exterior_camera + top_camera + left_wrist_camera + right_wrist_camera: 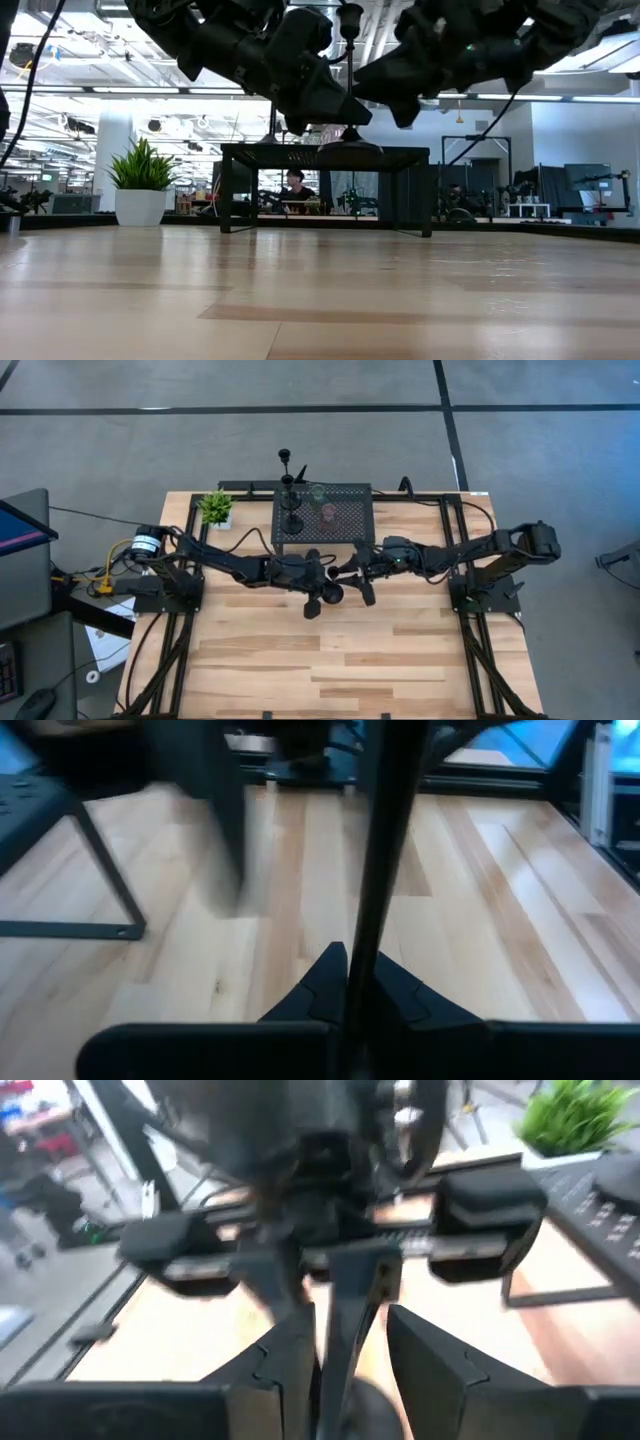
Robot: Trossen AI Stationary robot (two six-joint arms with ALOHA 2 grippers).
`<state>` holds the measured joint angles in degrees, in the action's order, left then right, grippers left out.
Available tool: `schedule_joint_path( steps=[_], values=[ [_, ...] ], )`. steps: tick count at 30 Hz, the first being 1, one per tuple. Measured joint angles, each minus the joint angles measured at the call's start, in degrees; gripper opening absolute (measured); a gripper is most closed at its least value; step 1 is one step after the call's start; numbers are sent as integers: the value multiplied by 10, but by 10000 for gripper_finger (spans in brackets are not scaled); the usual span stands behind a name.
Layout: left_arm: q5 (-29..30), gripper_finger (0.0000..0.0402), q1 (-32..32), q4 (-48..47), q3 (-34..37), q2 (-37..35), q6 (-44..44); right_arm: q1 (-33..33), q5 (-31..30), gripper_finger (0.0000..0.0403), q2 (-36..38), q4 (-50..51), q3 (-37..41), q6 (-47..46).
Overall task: Pick & Place candle stick holders
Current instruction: Put the black candle holder on the shelf
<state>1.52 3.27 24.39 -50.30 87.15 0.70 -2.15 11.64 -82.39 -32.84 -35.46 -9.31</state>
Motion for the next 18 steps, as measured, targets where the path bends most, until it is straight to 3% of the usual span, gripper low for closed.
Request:
schedule_joint_path(
  steps=[7, 18],
  values=[
    [8, 13, -1, 1, 0, 0, 2, 1, 9, 123, 55, 84, 0, 19],
    [6, 13, -1, 1, 0, 0, 2, 11, 3, 130, 25, -1, 0, 23]
  ],
)
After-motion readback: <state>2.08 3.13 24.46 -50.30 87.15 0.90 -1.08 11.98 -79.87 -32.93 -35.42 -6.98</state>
